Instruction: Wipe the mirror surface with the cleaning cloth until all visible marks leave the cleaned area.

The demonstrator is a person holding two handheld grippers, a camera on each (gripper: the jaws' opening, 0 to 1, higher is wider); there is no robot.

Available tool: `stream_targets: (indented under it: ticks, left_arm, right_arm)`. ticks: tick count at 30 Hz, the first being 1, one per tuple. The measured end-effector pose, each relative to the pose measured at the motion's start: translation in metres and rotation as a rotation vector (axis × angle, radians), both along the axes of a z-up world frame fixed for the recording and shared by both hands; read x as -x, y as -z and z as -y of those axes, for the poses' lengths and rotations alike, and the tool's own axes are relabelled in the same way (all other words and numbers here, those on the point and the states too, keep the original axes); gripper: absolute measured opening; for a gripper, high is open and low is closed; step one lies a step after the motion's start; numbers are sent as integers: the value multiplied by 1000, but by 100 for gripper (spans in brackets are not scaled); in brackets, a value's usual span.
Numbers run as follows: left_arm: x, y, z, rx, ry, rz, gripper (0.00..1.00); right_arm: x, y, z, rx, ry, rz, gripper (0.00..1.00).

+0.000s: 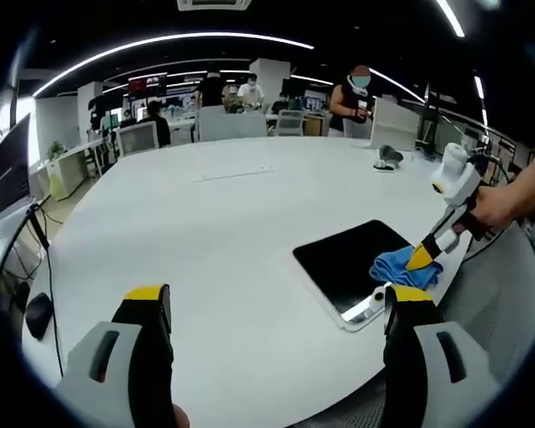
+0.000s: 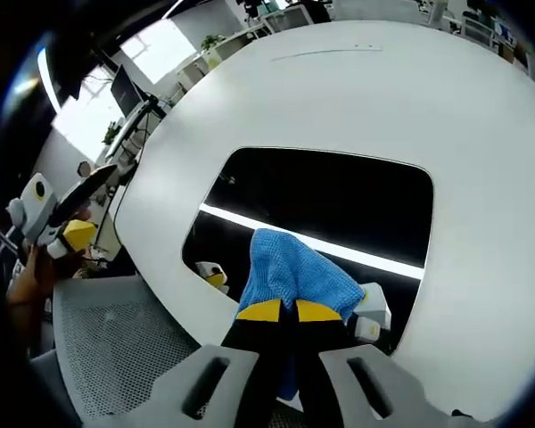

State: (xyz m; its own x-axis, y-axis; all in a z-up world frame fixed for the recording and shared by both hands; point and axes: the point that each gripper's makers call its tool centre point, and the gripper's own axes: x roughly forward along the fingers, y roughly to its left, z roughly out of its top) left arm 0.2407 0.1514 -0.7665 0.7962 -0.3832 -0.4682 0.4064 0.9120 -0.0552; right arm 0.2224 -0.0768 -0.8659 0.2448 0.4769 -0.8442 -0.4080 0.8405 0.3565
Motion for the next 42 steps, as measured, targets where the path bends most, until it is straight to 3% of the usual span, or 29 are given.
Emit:
stream_targets:
  ticks: [16, 25, 42]
  left_arm:
    - [-3, -6, 8, 8, 3, 6, 99]
    - [0, -6, 2, 7, -14, 5, 99]
    - [3, -3, 3, 11, -15, 6, 99]
  right_arm:
    - [-1, 0, -2, -24, -12, 7, 0]
    - [-1, -1, -2, -15, -28, 23, 0]
    - [3, -2, 24, -15, 14, 12, 0]
